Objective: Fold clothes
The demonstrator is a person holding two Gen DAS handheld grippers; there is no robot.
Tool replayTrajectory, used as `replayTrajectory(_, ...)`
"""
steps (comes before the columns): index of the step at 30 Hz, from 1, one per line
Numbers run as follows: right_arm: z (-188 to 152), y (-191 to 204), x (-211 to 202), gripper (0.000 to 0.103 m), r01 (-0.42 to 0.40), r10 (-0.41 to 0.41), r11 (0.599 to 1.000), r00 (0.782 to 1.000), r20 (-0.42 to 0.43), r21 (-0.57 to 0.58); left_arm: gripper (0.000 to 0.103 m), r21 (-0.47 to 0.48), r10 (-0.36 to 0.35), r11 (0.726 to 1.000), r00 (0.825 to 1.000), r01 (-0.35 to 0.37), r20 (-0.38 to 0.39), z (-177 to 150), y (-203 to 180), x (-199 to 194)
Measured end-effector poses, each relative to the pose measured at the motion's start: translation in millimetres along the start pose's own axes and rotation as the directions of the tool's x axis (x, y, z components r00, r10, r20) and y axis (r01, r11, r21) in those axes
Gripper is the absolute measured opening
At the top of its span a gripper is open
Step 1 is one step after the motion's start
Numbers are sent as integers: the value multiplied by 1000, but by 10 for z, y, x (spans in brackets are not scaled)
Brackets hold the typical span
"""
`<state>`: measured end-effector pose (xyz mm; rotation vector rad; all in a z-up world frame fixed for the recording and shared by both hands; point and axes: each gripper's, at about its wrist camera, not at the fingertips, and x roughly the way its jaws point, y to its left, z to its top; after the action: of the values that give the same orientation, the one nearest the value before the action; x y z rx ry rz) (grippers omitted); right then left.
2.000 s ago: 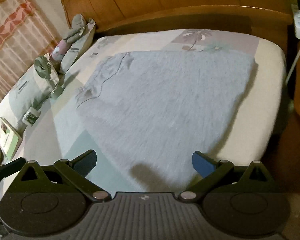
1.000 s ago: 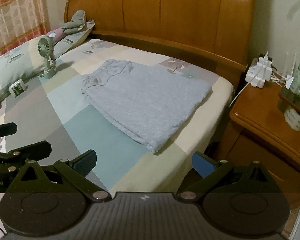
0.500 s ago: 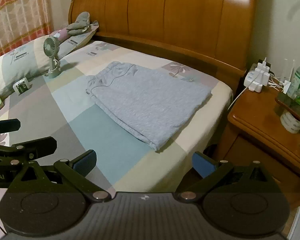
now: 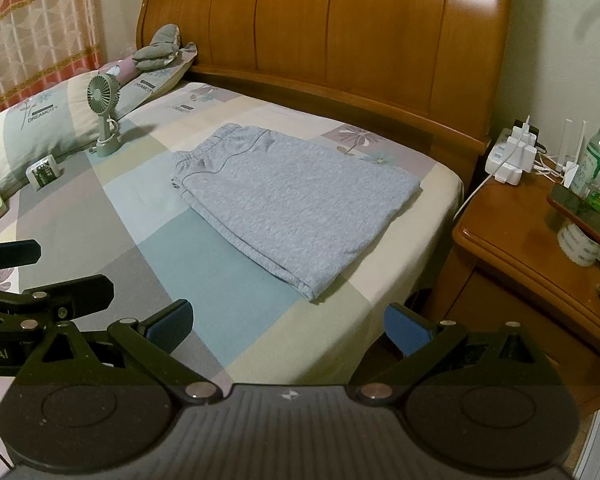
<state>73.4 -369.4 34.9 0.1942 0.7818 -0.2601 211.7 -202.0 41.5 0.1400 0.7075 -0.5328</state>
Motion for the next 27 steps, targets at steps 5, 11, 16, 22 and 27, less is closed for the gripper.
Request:
replayTrajectory(5,-10,2,-2,103,3,-3,1000,1000,0,1,102,0,-4,1000,1000,4,-3,3,-5,13)
replayTrajectory(11,-11,5,1,103,4,-4,1000,1000,-1,2,102,0,-8,1000,1000,8,-3,-11,-4,18)
replayTrajectory(16,-10,-7,8,103,3,-3,1000,1000,-3,2,102,2,-9,1000,1000,9,-3,-17,0,20)
replayTrajectory(22,-7,-12,15,103,3,-3,1000,1000,-5,1,102,4,-8,1000,1000,8,-6,-15,-12,29)
replayTrajectory(27,-13,-15,21,103,4,-4,1000,1000,-8,1,102,4,-11,1000,1000,11,-8,-16,-18,26)
